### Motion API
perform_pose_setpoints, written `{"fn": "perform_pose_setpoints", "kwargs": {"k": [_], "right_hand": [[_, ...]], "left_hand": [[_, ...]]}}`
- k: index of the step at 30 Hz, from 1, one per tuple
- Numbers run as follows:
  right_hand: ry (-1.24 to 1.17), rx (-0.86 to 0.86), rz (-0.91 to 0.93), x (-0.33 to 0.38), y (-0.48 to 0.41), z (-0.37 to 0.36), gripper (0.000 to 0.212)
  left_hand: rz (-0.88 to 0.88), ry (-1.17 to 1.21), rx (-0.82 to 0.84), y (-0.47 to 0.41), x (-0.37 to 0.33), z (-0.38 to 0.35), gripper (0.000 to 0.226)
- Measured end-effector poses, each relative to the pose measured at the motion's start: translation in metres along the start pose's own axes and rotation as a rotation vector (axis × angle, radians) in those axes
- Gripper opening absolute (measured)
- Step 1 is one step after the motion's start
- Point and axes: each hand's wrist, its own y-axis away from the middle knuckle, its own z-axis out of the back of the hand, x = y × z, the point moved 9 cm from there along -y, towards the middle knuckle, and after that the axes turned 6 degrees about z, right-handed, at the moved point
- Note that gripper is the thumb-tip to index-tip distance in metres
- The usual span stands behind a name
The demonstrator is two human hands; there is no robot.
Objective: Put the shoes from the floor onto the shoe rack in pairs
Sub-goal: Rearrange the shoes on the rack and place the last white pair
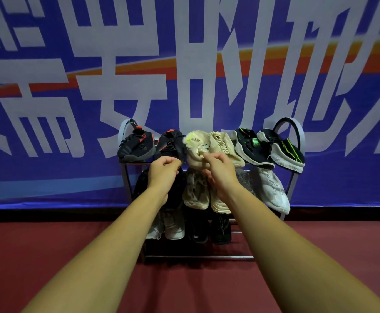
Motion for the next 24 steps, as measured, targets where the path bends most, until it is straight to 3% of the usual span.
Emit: {"fn": "perform_pose_setpoints", "kwargs": {"k": [8,13,18,22,24], "right_hand": [[-0.116,0.139,0.057,0.025,0.013,-0.007,0.023],[-0.048,0.153,0.068,0.033,0.021,-0.002,0.004],[-0.145,0.033,-0.042,0.012,0.023,0.011,0.053],[-0.196,0.117,-0.203,-0.003,0.026,-0.006,0.046],[-0.244,0.095,-0.225,-0.001,0.025,-0.007,0.039]], "left_hand": [[0.085,0.293,0.234,0.011,-0.016,-0.033,0.029],[0.134,0.392,0.234,0.005,-0.016,-0.035,0.039],[0.133,0.400,0.229,0.009,-0.011,-0.034,0.028],[0.125,0.403,0.274,0.015,-0.011,-0.038,0.053],[0.165,0.372,0.312,0.016,-0.008,-0.038,0.049]]}}
